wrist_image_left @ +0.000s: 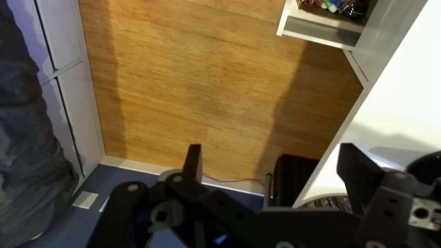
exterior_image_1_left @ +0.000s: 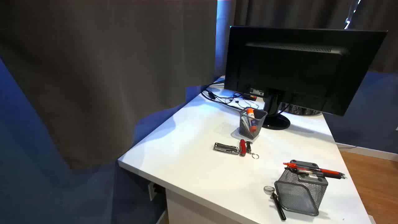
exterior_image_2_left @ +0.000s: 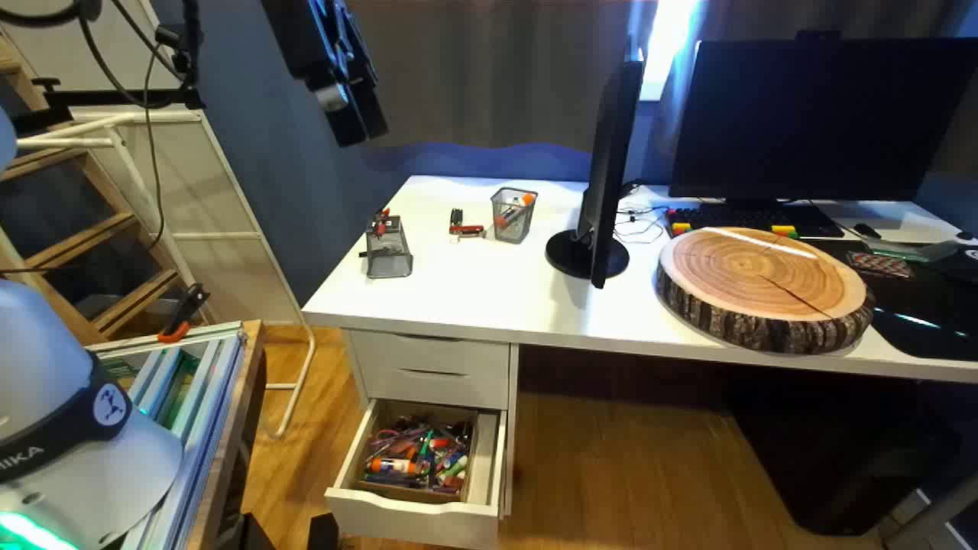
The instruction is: Pick up the red and black pen together and put them on the table, turn the gray pen holder the right way up
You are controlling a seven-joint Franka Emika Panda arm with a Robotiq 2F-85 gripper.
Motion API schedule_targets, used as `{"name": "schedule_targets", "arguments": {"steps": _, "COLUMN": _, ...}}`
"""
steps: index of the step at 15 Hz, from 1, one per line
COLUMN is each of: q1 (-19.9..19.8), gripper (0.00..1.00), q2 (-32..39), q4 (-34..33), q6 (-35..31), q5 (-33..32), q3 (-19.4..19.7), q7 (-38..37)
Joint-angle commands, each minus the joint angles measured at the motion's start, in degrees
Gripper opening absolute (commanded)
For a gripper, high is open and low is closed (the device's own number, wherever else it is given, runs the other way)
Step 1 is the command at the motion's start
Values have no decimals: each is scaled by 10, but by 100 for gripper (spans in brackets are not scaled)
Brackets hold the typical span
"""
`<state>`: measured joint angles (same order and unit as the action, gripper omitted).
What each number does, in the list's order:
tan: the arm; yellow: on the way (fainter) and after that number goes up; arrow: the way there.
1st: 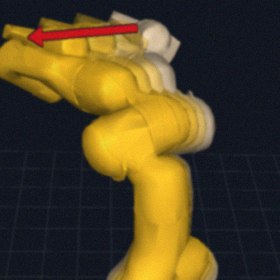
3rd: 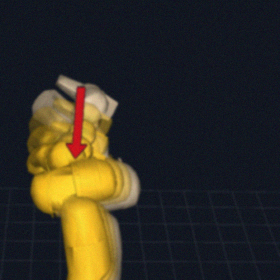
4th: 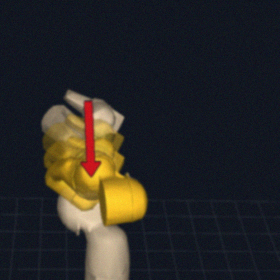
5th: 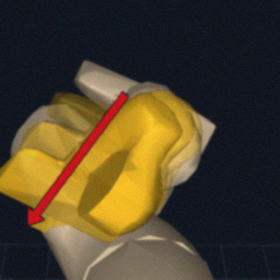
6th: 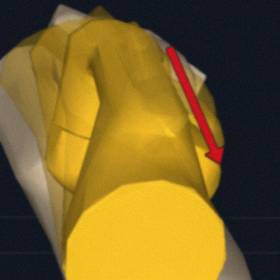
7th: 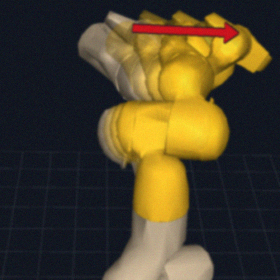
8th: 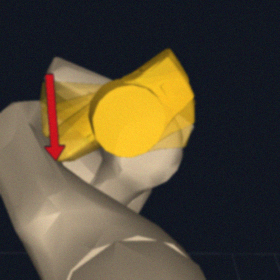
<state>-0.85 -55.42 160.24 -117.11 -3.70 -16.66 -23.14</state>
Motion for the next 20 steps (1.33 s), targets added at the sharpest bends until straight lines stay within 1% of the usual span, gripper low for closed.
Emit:
{"name": "schedule_targets", "arguments": {"steps": 1, "q1": 4, "gripper": 100, "q2": 3, "q4": 7, "q6": 7, "q5": -4, "q3": 4, "q7": -3}}
{"name": "schedule_targets", "arguments": {"steps": 3, "q1": 4, "gripper": 100, "q2": 8, "q4": 19, "q6": 7, "q5": -4, "q3": 4, "q7": -3}}
{"name": "schedule_targets", "arguments": {"steps": 6, "q1": 4, "gripper": 100, "q2": 12, "q4": 19, "q6": 7, "q5": -4, "q3": 4, "q7": -3}}
{"name": "schedule_targets", "arguments": {"steps": 7, "q1": 20, "gripper": 100, "q2": 13, "q4": 19, "q6": -8, "q5": 0, "q3": 11, "q7": 18}}
{"name": "schedule_targets", "arguments": {"steps": 8, "q1": 42, "gripper": 100, "q2": 25, "q4": 13, "q6": -18, "q5": 0, "q3": 9, "q7": 50}}
{"name": "schedule_targets", "arguments": {"steps": 11, "q1": 92, "gripper": 100, "q2": 72, "q4": -15, "q6": -34, "q5": 21, "q3": -20, "q7": 67}}
{"name": "schedule_targets", "arguments": {"steps": 14, "q1": 150, "gripper": 100, "q2": 143, "q4": -42, "q6": -76, "q5": 36, "q3": -59, "q7": 67}}
{"name": "schedule_targets", "arguments": {"steps": 16, "q1": 182, "gripper": 100, "q2": 199, "q4": -60, "q6": -118, "q5": 37, "q3": -88, "q7": 66}}
{"name": "schedule_targets", "arguments": {"steps": 18, "q1": 204, "gripper": 100, "q2": 256, "q4": -83, "q6": -157, "q5": 28, "q3": -111, "q7": 72}}
{"name": "schedule_targets", "arguments": {"steps": 20, "q1": 218, "gripper": 100, "q2": 320, "q4": -116, "q6": -192, "q5": 15, "q3": -130, "q7": 81}}
